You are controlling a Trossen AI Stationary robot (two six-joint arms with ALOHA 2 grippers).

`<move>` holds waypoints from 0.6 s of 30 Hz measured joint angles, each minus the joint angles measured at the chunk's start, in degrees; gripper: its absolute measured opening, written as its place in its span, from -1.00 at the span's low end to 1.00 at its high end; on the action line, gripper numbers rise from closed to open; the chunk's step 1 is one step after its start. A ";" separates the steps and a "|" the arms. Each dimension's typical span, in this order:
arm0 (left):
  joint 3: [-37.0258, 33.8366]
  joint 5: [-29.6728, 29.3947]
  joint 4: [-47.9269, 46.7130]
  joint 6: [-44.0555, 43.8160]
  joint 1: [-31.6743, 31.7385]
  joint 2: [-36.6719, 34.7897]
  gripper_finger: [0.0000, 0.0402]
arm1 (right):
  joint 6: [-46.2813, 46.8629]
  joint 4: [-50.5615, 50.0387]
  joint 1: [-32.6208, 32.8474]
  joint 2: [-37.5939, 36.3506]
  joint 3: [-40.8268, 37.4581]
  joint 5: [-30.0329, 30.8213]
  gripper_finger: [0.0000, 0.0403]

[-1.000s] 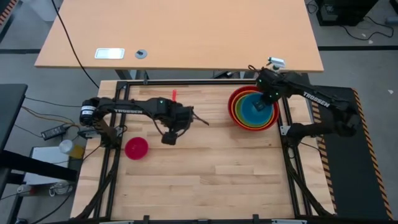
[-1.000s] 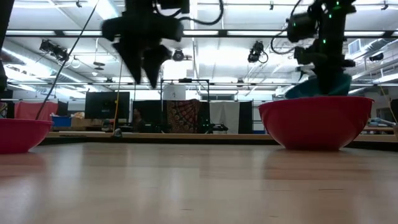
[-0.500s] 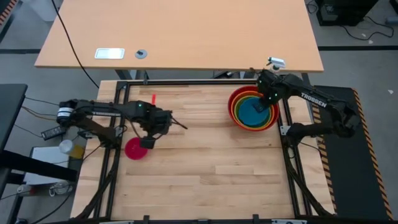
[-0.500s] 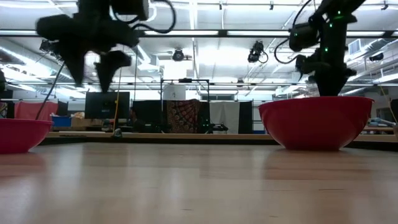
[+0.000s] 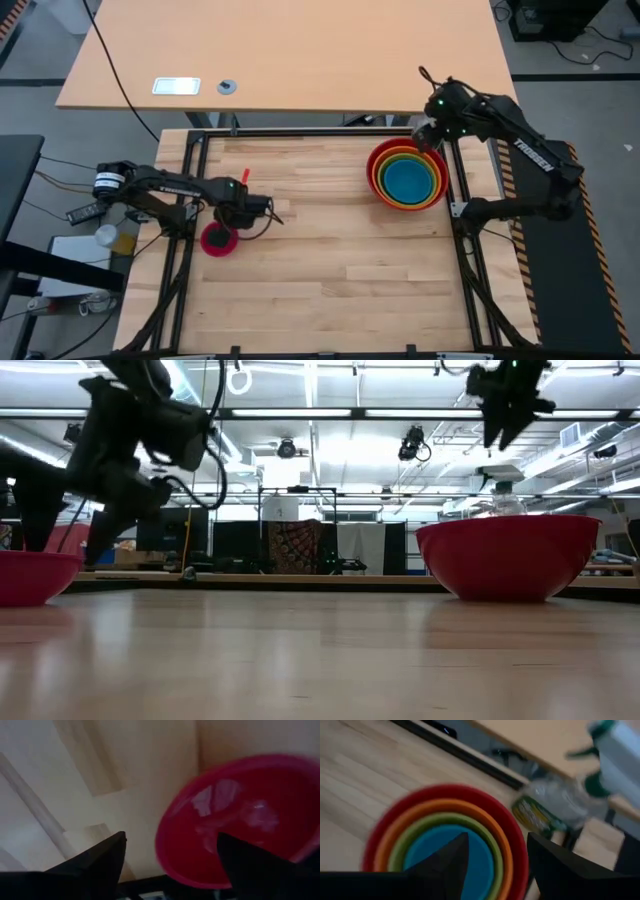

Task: Nest bowls inside each other
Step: Stack the red bowl on the blue bowl

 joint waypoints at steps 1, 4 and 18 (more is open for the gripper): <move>-0.70 -0.82 0.36 -0.02 0.00 0.18 0.52 | 0.06 0.31 1.15 -0.02 0.93 0.20 0.03; -2.25 -2.35 1.83 -0.47 0.00 0.74 0.34 | 1.36 0.48 4.49 0.00 2.40 1.57 0.02; 3.56 -5.29 3.80 -22.30 3.08 2.14 -0.91 | 7.37 4.44 17.15 1.55 1.90 0.64 0.02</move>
